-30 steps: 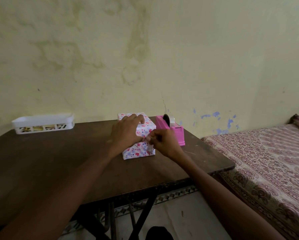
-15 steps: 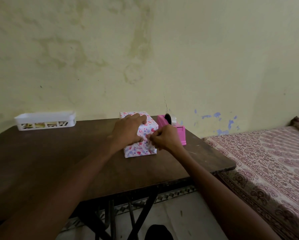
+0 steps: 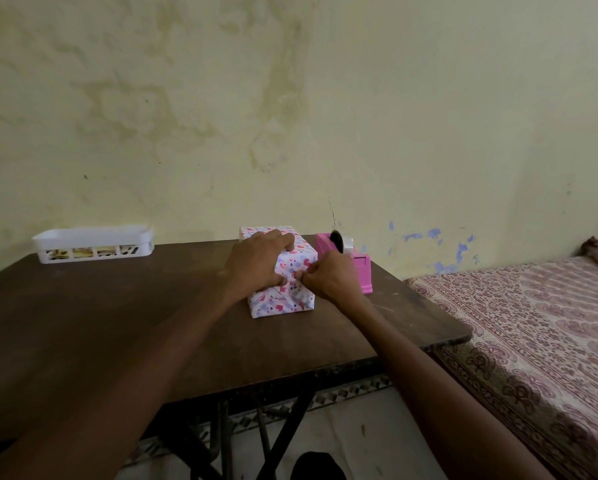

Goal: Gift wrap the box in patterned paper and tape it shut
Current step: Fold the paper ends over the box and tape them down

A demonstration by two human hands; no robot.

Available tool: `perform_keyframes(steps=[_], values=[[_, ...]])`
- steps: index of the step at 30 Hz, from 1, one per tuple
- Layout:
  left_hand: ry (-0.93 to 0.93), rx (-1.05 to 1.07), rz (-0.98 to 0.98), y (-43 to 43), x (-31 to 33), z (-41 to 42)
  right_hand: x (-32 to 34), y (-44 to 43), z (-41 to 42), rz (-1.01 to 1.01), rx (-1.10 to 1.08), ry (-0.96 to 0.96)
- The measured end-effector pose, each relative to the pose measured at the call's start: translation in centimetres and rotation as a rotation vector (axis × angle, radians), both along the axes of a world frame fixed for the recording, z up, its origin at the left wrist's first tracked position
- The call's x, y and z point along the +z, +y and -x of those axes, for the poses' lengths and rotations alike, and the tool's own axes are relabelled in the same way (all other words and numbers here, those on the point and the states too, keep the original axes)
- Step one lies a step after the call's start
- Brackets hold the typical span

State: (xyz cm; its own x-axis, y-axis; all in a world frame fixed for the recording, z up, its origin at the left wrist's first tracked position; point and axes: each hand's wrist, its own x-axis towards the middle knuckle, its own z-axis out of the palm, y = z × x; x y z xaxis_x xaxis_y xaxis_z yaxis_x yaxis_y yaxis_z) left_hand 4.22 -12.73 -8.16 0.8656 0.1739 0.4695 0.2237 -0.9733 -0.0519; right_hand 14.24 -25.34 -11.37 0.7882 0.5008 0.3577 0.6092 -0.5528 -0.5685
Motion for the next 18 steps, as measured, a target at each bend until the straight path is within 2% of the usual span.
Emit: perform_keyframes(steps=[5,18], values=[[0.017,0.007,0.005,0.1,0.0,-0.3,0.5,0.0,1.2,0.086,-0.036,-0.132],[-0.014,-0.003,0.010,0.5,-0.3,-0.3,1.5,-0.7,1.0,0.234,-0.044,-0.172]])
